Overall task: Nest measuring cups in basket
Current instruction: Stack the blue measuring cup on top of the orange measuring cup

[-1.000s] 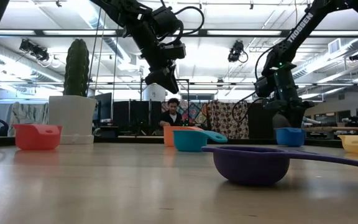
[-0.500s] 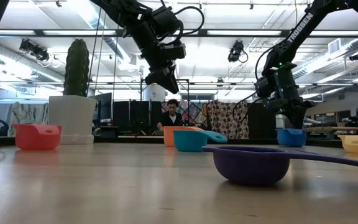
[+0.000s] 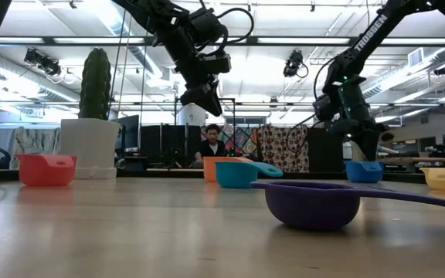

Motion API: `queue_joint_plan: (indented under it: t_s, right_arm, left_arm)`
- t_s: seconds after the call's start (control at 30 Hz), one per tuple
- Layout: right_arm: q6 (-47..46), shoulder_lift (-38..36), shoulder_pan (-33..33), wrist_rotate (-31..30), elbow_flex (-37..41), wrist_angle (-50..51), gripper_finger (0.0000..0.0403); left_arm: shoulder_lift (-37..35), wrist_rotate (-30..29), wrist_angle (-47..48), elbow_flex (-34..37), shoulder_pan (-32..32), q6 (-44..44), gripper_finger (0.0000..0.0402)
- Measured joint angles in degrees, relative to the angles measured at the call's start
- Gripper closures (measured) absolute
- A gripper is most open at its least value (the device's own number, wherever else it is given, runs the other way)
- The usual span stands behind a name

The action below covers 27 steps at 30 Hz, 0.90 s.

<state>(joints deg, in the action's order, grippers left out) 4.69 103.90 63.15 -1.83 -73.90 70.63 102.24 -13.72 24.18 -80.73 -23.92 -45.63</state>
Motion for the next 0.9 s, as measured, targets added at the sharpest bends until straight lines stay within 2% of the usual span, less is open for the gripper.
queue_joint_plan:
  t_s: [0.17, 0.3, 0.53, 0.8, 0.9]
  right_arm:
    - [-0.05, 0.0, -3.26, 0.06, -4.02, 1.48, 0.0402]
    - [-0.17, -0.02, -5.82, 2.36, -6.77, 0.72, 0.0402]
    - [0.0, 0.0, -10.36, 4.34, -7.31, -2.35, 0.0402]
    - [0.1, 0.04, -11.06, 3.82, -7.31, -3.99, 0.0402]
    - [-0.29, 0.04, -11.08, 4.45, -7.31, -4.0, 0.039]
  left_arm:
    - [0.0, 0.0, -0.02, 0.0, 0.0, 0.0, 0.0308]
    - [0.0, 0.0, -0.02, 0.0, 0.0, 0.02, 0.0308]
    - [0.0, 0.0, -0.02, 0.0, 0.0, -0.01, 0.0308]
    - [0.0, 0.0, -0.15, 0.0, -0.02, -0.03, 0.0308]
    - [0.0, 0.0, -0.15, 0.0, -0.02, -0.04, 0.0308]
